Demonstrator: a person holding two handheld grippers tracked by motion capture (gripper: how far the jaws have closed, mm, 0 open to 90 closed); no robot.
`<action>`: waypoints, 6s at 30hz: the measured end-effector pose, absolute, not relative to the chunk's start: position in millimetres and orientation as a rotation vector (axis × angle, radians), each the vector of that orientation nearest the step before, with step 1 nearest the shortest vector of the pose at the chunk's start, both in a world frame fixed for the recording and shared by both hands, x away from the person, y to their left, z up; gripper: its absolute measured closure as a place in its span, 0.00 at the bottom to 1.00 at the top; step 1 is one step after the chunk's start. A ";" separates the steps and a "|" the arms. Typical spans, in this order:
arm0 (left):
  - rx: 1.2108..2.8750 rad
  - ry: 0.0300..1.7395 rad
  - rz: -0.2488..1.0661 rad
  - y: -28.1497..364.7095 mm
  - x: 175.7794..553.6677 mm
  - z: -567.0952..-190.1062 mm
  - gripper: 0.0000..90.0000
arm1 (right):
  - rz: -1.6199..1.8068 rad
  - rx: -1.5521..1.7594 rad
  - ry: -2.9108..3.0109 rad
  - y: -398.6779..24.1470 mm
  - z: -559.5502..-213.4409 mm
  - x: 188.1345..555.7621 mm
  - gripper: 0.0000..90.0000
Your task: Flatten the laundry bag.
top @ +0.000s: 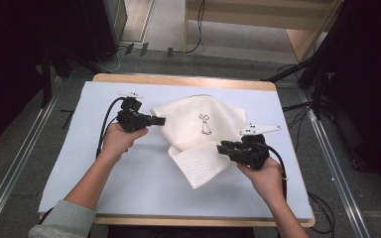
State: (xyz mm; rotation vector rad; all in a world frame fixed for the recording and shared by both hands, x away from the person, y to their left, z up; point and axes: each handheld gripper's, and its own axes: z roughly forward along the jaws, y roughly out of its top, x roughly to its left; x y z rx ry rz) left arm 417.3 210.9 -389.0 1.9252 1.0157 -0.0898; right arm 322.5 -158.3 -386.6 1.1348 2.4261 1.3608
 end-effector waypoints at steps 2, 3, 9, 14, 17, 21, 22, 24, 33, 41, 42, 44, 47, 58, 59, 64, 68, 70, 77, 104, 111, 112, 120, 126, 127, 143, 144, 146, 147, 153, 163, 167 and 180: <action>1.926 1.019 -0.087 211.4 417.4 -389.0 0.94 | 1.355 1.111 2.433 -150.5 -387.9 322.8 0.71; 1.926 1.019 -0.087 211.4 417.4 -389.0 0.94 | 1.355 1.111 2.433 -150.5 -387.9 322.8 0.71; 1.944 1.019 -0.068 211.1 416.7 -389.0 0.94 | 1.297 1.079 2.508 -133.2 -412.5 326.7 0.43; 1.948 1.024 -0.065 211.4 417.4 -389.7 0.94 | 1.216 1.113 2.561 -129.8 -437.2 329.9 0.42; 1.948 1.028 -0.063 212.1 418.0 -390.7 0.94 | 1.169 1.114 2.585 -125.6 -448.8 330.7 0.44; 1.953 1.032 -0.060 214.1 418.8 -391.6 0.94 | 1.138 1.081 2.597 -121.1 -461.9 331.2 0.53; 1.949 1.035 -0.062 214.2 418.8 -391.8 0.94 | 1.133 1.064 2.599 -120.0 -464.6 330.7 0.54; 1.952 1.033 -0.062 214.9 419.1 -392.0 0.94 | 1.134 1.054 2.596 -119.2 -468.9 329.4 0.59; 1.945 1.043 -0.066 220.1 420.2 -391.3 0.94 | 1.144 1.044 2.625 -122.0 -465.2 326.9 0.95; 1.903 1.067 -0.059 238.5 421.2 -383.8 0.95 | 1.197 1.063 2.596 -145.5 -441.4 331.5 0.99; 1.895 1.070 -0.056 242.0 420.9 -382.1 0.95 | 1.211 1.057 2.587 -149.6 -438.5 331.6 0.99; 1.874 1.071 -0.063 249.2 419.5 -377.8 0.95 | 1.226 1.060 2.567 -158.2 -432.8 331.6 0.98; 1.863 1.065 -0.062 255.8 416.3 -372.1 0.95 | 1.251 1.051 2.548 -170.2 -425.3 330.5 0.98; 1.812 1.075 -0.032 281.3 401.6 -346.1 0.95 | 1.335 1.050 2.486 -202.2 -400.3 333.1 0.99; 1.801 1.079 -0.033 284.1 401.0 -344.8 0.95 | 1.334 1.055 2.483 -205.0 -399.0 333.4 0.99; 1.810 1.096 -0.005 288.4 401.3 -345.1 0.95 | 1.346 1.066 2.484 -212.4 -399.4 339.7 0.99; 1.807 1.127 0.012 281.3 412.8 -363.4 0.95 | 1.316 1.122 2.465 -209.8 -412.2 358.0 0.98; 1.802 1.133 0.006 280.2 416.3 -368.9 0.94 | 1.300 1.155 2.462 -210.6 -419.9 367.3 0.98; 1.832 1.157 0.038 269.8 430.8 -394.7 0.91 | 1.198 1.230 2.489 -207.6 -442.3 387.3 0.92; 1.859 1.122 0.131 291.3 403.7 -382.1 0.46 | 1.328 0.970 2.610 -105.5 -421.4 338.3 0.68; 1.863 1.164 0.138 304.2 393.6 -384.3 0.46 | 1.299 0.887 2.654 -67.9 -425.1 341.7 0.68; 1.867 1.168 0.140 305.4 392.3 -384.7 0.46 | 1.298 0.881 2.655 -64.5 -424.3 342.5 0.68; 1.856 1.192 0.151 315.8 381.4 -385.1 0.46 | 1.327 0.835 2.695 -25.7 -420.7 348.3 0.66; 1.855 1.209 0.155 323.9 375.7 -385.6 0.46 | 1.307 0.818 2.741 3.7 -434.2 352.1 0.66; 1.855 1.211 0.154 324.5 375.2 -385.9 0.46 | 1.286 0.812 2.746 7.3 -437.1 353.0 0.66; 1.856 1.211 0.156 325.2 374.8 -386.4 0.47 | 1.114 0.805 2.699 18.5 -464.8 356.5 1.00; 1.856 1.211 0.158 325.2 375.0 -386.6 0.47 | 1.114 0.803 2.723 16.4 -461.5 356.2 1.00; 1.858 1.212 0.156 325.7 376.0 -387.1 0.47 | 1.127 0.801 2.750 12.3 -457.0 354.0 1.00; 1.857 1.212 0.155 325.6 376.3 -386.9 0.47 | 1.146 0.801 2.755 8.2 -453.5 351.0 1.00; 1.858 1.194 0.163 321.4 378.1 -384.5 0.47 | 1.233 0.753 2.788 -17.0 -436.3 324.8 1.00; 1.870 1.169 0.168 310.6 385.7 -382.8 0.46 | 1.288 0.726 2.829 -44.9 -432.6 281.1 1.00; 1.898 1.161 0.174 304.8 392.5 -384.9 0.46 | 1.293 0.715 2.852 -51.9 -431.7 262.1 1.00; 1.942 1.159 0.217 290.3 430.0 -399.0 0.45 | 1.340 0.765 2.794 -71.8 -436.3 242.2 0.76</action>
